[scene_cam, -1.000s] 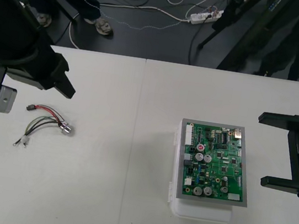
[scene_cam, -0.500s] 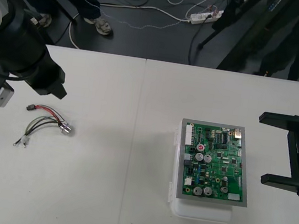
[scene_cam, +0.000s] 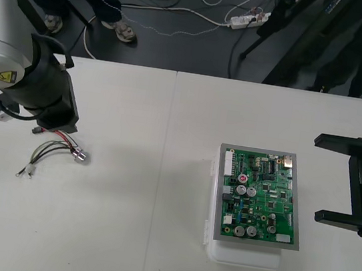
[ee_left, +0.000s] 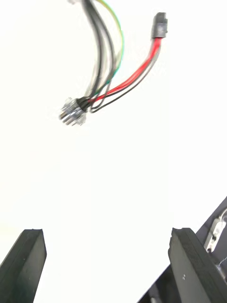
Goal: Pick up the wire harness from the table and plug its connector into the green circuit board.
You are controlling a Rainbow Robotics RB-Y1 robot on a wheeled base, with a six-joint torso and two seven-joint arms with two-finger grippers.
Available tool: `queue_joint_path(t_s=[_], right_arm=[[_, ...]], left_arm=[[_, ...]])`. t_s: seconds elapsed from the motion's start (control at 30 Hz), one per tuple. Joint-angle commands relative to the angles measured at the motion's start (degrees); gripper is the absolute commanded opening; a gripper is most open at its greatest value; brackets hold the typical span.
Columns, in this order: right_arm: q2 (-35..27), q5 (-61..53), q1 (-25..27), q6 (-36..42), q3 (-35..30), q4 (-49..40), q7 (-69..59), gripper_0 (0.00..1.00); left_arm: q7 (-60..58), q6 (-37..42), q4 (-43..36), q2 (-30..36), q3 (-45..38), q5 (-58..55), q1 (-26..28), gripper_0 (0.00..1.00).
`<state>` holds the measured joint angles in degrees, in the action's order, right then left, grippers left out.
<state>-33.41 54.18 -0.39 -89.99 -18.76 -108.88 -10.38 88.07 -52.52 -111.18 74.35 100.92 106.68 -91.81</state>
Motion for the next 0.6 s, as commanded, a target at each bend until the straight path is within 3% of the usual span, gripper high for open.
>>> queue_joint_path(t_s=[0.03,0.6], right_arm=[[0.37,0.14,-1.45,-0.01,0.21,-0.28,2.03,1.0],[0.46,0.14,-1.45,-0.01,0.21,-0.28,2.47,1.0]], left_arm=[[6.59,5.77,-1.76,-2.2,4.11,6.97,-3.02,0.76],[9.66,5.77,-3.52,-9.49,15.19,24.9,-3.19,0.76]])
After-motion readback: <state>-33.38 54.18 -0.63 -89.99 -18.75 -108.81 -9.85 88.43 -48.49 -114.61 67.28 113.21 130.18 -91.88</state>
